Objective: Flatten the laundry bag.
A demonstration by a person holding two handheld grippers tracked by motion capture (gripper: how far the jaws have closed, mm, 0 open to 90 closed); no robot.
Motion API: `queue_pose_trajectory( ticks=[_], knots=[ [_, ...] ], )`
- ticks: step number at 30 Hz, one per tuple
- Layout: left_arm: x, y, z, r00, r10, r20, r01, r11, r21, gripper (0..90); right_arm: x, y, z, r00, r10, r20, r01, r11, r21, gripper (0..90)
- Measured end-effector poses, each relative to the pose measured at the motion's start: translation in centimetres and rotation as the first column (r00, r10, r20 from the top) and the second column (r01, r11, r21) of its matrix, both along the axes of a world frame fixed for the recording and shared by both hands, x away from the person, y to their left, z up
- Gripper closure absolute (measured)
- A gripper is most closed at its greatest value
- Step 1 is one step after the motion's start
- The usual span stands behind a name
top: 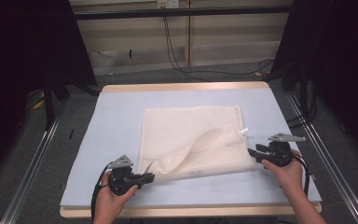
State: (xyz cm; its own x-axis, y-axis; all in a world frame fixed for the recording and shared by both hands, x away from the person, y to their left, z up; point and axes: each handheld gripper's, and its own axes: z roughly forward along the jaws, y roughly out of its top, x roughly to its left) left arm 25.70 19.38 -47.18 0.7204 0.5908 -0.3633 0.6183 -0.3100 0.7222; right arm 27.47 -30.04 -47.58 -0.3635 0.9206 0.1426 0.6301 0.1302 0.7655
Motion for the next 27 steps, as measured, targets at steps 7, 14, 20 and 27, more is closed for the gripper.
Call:
queue_pose_trajectory(
  ticks=[7,14,20,27],
  knots=[
    [0.3,-0.1,-0.1,1.0000,-0.005,0.000,0.005,0.9999,0.012,87.0,1.7,0.8,-0.9,0.9982,-0.009,-0.059,0.008,1.000,-0.019,52.2],
    [0.8,-0.6,-0.6,0.9998,0.002,0.021,-0.003,0.9996,0.028,86.9,2.3,0.8,-1.2,0.9987,-0.001,-0.051,0.001,1.000,0.009,87.5],
    [1.8,-1.4,-0.5,0.9982,0.010,0.059,-0.014,0.9976,0.067,87.0,2.8,1.2,-1.2,0.9981,-0.061,0.002,0.061,0.998,-0.015,89.0],
    [3.2,-2.8,-0.6,0.9958,0.032,0.086,-0.040,0.9953,0.088,86.9,3.9,0.9,-0.7,0.9941,-0.102,0.036,0.104,0.994,-0.034,89.2]
  ],
)
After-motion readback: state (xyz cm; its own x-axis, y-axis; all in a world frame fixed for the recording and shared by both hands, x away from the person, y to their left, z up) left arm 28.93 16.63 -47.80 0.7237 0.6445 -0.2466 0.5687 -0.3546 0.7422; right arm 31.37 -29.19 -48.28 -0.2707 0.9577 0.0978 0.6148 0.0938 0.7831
